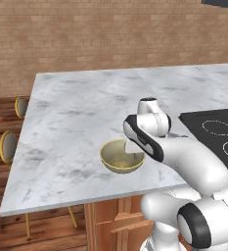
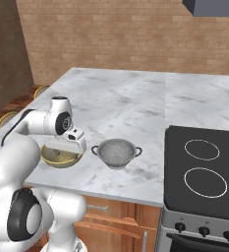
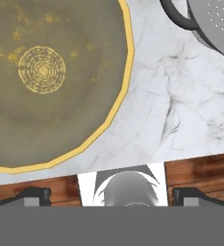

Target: Pick the bowl and colander and place them in the sink. Then turn on the water.

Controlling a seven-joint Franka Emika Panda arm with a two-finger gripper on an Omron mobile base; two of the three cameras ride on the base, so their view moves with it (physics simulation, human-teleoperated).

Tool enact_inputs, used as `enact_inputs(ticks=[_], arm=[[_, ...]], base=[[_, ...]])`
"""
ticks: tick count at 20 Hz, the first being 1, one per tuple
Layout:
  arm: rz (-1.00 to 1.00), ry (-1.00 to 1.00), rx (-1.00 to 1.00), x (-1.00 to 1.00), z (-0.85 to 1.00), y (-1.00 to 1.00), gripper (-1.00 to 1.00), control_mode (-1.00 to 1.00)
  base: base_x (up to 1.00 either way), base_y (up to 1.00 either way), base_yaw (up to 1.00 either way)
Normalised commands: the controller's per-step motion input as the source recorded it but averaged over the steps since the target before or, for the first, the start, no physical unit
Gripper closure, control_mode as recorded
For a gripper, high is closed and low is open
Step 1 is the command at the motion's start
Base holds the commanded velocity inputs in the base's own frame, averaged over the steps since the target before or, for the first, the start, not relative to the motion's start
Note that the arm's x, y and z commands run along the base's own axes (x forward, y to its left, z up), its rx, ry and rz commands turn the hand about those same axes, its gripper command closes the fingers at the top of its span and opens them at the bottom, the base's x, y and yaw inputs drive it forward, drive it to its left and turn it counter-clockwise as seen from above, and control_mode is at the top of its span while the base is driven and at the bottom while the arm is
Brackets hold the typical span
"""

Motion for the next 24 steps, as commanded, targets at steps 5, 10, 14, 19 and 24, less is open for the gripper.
enact_inputs(ticks=[5, 10, 14, 19, 24], arm=[[-0.01, 0.00, 0.00, 0.00, -0.01, 0.00, -1.00, -1.00], [-0.01, 0.00, 0.00, 0.00, 0.00, 0.00, -1.00, -1.00], [0.00, 0.00, 0.00, 0.00, 0.00, 0.05, -1.00, -1.00], [-0.01, 0.00, 0.00, 0.01, -0.02, 0.14, -1.00, -1.00], [-0.02, 0.00, 0.00, 0.04, -0.08, 0.12, -1.00, -1.00]], base=[[0.00, 0.00, 0.00], [0.00, 0.00, 0.00], [0.00, 0.00, 0.00], [0.00, 0.00, 0.00], [0.00, 0.00, 0.00]])
